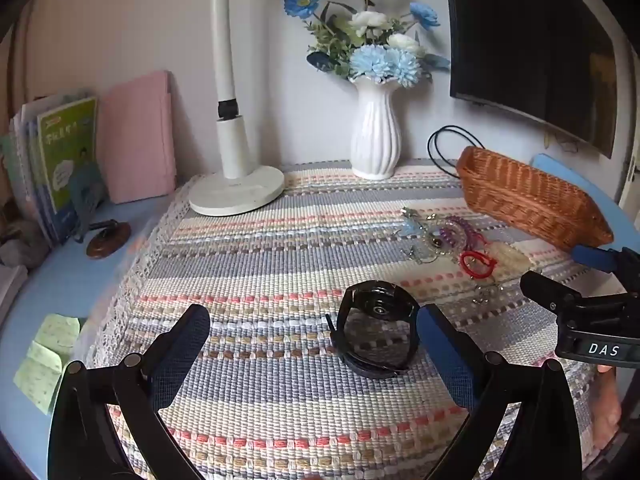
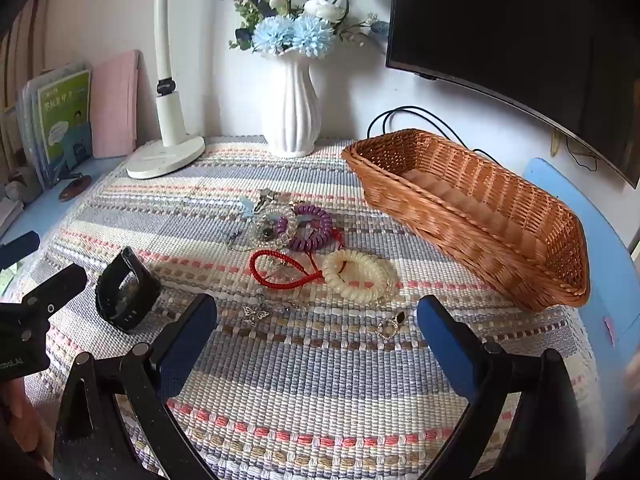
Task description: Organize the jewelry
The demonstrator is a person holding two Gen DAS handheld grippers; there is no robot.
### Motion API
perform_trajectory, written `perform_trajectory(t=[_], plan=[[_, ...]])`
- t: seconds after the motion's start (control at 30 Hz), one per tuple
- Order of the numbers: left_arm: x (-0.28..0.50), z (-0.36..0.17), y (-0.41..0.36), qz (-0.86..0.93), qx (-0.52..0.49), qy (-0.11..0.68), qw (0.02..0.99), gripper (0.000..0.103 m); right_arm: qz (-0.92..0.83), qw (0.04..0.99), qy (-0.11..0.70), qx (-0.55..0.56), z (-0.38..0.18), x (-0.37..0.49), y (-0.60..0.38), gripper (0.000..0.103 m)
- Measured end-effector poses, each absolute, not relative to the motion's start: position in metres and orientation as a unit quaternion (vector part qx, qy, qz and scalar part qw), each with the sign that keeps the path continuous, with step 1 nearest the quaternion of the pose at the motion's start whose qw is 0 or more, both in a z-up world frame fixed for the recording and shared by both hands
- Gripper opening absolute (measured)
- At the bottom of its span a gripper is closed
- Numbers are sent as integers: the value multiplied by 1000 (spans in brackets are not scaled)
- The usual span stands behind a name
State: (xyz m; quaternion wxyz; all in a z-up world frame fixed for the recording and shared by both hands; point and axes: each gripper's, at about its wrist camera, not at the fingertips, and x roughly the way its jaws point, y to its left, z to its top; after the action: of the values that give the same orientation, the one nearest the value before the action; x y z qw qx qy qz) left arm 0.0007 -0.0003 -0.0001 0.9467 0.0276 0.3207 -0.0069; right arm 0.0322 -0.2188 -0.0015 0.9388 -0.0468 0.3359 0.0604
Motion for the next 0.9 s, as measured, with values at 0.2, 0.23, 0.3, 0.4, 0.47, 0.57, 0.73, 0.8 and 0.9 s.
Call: perform_trajectory(t=[0.2,0.23,0.3,0.4,0.47,0.57,0.73,0.8,0.9], plan=[[-1,12,-7,-8,28,305,952,103,53,941,333,-42,16,25,-217,101],[-3,17,-12,-10,29,307,951,103,50,942,331,-42,21,21,-218,101],[-17,32,-16,-20,19,300,954,103,45,938,342,-44,36,18,-213,101],[-37,41,-20,-29,19,279,960,103,49,940,336,-27,53,6,-213,101],[-47,48,-23,-30,25,273,961,103,43,940,338,-22,57,2,-215,101],[-54,54,-26,-34,28,276,960,103,40,940,339,-17,62,-8,-215,101],[-65,58,-30,-31,30,277,960,103,44,939,341,-11,66,-19,-213,101],[-69,58,-30,-31,26,276,960,103,40,940,339,-15,68,-22,-211,101],[-75,61,-28,-30,23,270,962,103,43,941,335,-13,73,-26,-211,101]])
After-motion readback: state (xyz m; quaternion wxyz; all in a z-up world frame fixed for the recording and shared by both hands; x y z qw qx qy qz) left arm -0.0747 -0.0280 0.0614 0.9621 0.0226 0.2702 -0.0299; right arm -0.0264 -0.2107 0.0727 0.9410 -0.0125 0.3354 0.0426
